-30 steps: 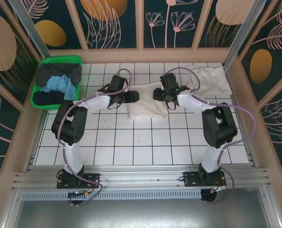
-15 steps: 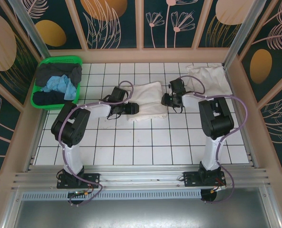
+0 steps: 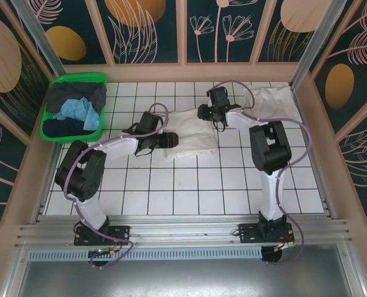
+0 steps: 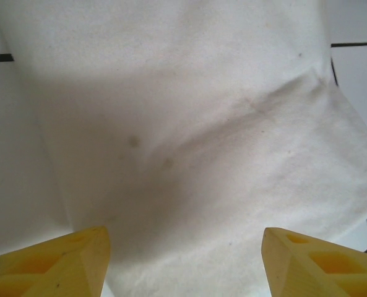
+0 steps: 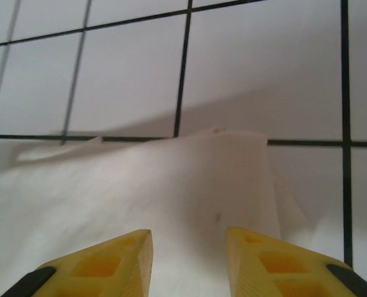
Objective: Fold and stack the t-shirts
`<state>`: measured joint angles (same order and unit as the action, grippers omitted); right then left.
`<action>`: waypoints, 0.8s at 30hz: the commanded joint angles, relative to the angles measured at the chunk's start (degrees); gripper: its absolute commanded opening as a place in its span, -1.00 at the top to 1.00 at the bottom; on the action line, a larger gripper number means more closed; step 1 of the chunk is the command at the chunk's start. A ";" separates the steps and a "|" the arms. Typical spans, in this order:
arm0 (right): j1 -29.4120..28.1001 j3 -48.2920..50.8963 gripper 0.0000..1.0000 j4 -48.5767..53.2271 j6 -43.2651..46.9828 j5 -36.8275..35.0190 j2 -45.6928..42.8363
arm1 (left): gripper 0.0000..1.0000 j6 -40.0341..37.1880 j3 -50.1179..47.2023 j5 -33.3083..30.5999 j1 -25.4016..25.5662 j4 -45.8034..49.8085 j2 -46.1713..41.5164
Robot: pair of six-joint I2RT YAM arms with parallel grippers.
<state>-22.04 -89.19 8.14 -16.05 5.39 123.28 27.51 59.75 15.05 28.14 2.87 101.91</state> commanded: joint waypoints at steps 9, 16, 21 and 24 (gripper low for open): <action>1.96 14.85 0.60 7.88 -0.14 -5.91 -6.06 | -0.11 0.88 4.30 -6.90 0.98 3.68 9.47; 2.51 36.83 -0.06 5.13 -6.86 -8.58 -25.84 | -0.07 -3.26 19.84 -3.71 -1.60 7.83 19.33; 2.57 46.85 -0.48 -3.24 -18.07 -0.27 -38.18 | -0.11 -3.58 21.18 0.45 -1.60 7.13 20.63; -0.99 52.87 -0.51 -13.19 -28.37 3.35 -41.73 | -0.13 -3.49 19.18 0.60 -1.60 6.14 19.69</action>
<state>-20.16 -40.21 5.26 -32.47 3.77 84.12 25.50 80.18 14.63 26.76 10.66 120.81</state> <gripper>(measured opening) 0.754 0.560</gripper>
